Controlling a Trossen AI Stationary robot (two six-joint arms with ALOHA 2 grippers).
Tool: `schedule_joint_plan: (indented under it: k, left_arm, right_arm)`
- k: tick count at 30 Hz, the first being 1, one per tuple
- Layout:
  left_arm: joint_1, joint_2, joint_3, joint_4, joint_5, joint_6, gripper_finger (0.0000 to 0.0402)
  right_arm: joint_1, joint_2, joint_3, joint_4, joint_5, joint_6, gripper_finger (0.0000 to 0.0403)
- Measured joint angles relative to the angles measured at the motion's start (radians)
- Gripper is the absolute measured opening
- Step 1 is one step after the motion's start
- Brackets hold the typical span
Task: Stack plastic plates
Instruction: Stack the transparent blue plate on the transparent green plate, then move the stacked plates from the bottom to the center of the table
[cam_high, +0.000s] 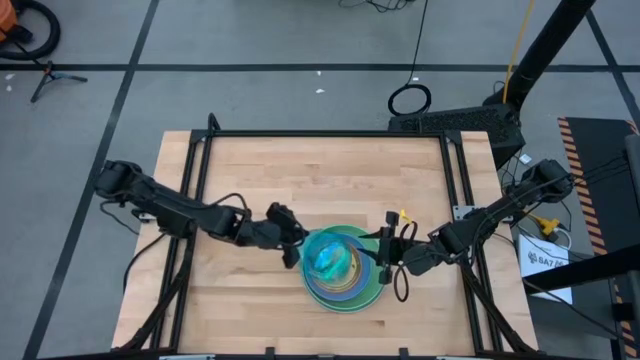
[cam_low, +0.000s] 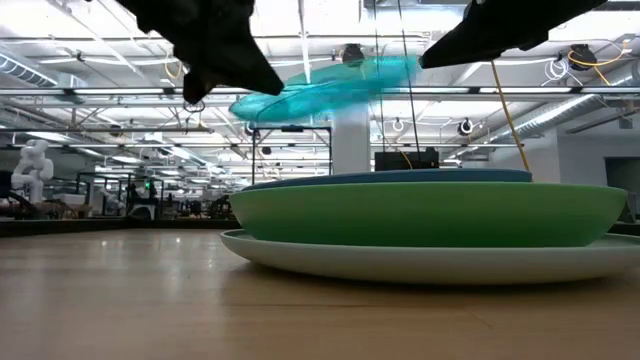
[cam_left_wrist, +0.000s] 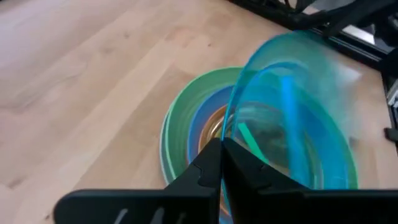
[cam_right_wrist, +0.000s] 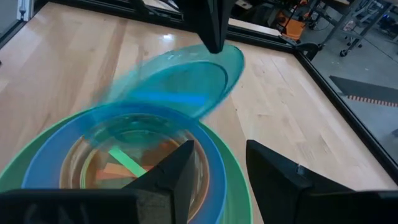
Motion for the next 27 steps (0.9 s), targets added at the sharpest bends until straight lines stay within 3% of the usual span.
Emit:
schedule_joint_plan:
  k: [4, 17, 27]
  left_arm:
    - [0.003, 0.039, 0.0, 0.068, 0.029, 0.004, 0.0018]
    - [0.002, 0.073, 0.0, 0.065, 0.057, -0.032, 0.0026]
    - [0.009, 0.09, 0.0, 0.097, 0.056, -0.058, 0.013]
  right_arm:
    - [-0.006, 0.0, 0.0, -0.003, -0.001, 0.0, 0.0137]
    - [-0.011, 0.0, 0.0, -0.004, -0.001, 0.016, 0.0137]
    - [-0.011, 0.0, 0.0, -0.009, -0.001, 0.025, 0.0137]
